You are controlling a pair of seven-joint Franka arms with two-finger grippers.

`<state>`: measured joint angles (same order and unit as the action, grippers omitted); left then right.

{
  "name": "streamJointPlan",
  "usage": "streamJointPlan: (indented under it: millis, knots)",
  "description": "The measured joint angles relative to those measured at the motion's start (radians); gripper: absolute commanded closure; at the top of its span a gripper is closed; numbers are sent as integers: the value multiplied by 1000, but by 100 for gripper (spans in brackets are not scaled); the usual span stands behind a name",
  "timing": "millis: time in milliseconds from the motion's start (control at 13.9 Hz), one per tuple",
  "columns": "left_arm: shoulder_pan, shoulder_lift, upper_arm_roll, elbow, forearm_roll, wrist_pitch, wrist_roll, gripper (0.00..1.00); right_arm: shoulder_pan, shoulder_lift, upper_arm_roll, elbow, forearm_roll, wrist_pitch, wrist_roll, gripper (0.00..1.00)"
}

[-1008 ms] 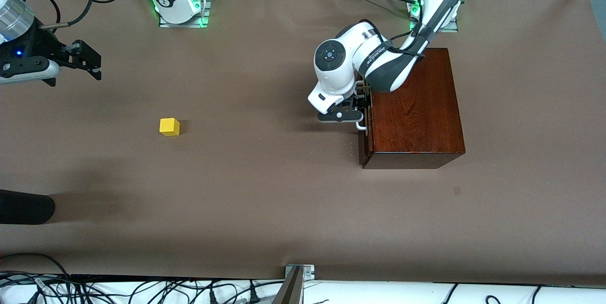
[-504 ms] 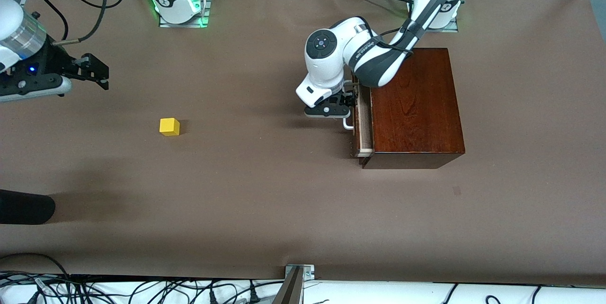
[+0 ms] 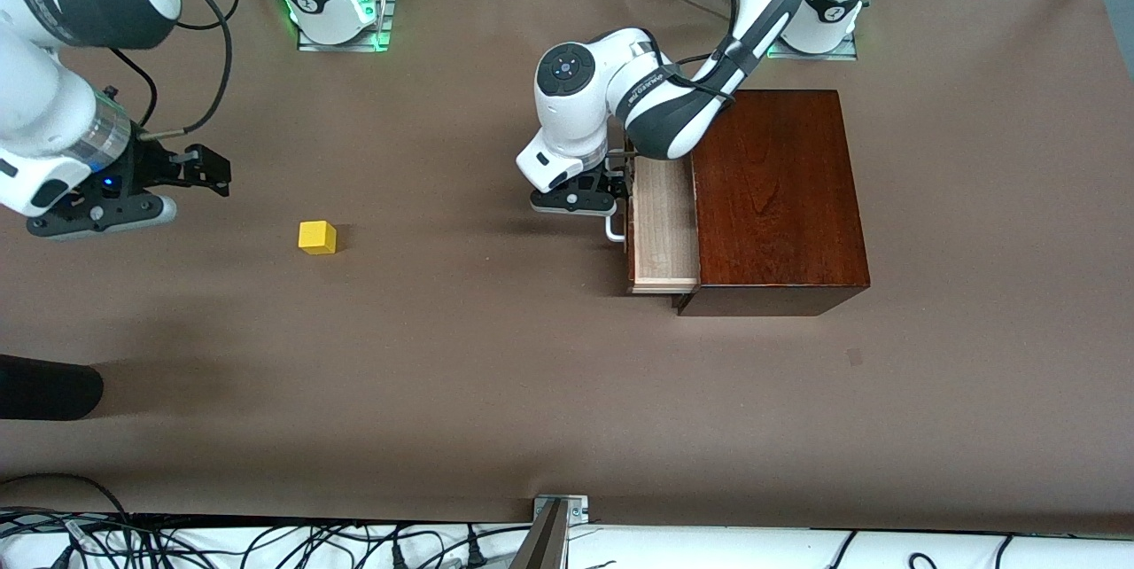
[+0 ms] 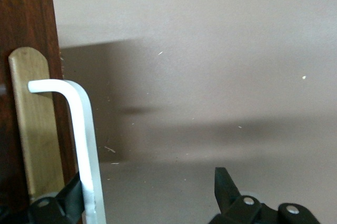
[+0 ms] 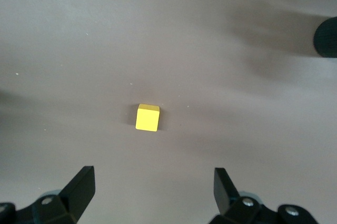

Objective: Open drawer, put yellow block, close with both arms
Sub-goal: 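Pull the drawer open with the left gripper while the right gripper reaches the cube, then grasp the yellow cube with the right gripper while the left gripper withdraws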

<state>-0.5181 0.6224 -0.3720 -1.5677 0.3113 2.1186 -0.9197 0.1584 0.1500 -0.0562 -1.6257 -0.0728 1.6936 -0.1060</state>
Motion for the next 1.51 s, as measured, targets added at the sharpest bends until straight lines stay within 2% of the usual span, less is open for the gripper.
streamJointPlan:
  millis: [288, 504, 648, 864, 1081, 1297, 1513]
  knots:
    - [-7, 2, 7, 5, 0, 20, -3, 0, 0, 61, 0, -32, 0, 62, 1, 0]
    - [-24, 10, 8, 15, 0, 25, -23, 0, 0, 95, -1, -164, 10, 234, 43, 0]
    - [-34, 45, 3, 22, -32, 113, -67, 0, 0, 106, -1, -258, 22, 358, 63, 0]
    - [-36, 57, 5, 33, -32, 110, -89, 0, -4, 131, -8, -385, 69, 537, 66, 0]
    - [-35, 56, 5, 35, -32, 106, -95, 0, -15, 163, -15, -495, 75, 697, 67, 0]
    - [-38, 57, -4, 71, -37, 94, -95, 0, -17, 198, -16, -547, 99, 788, 69, 0]
    - [-45, 48, -20, 125, -37, 22, -95, 0, -17, 240, -16, -549, 117, 819, 69, 0]
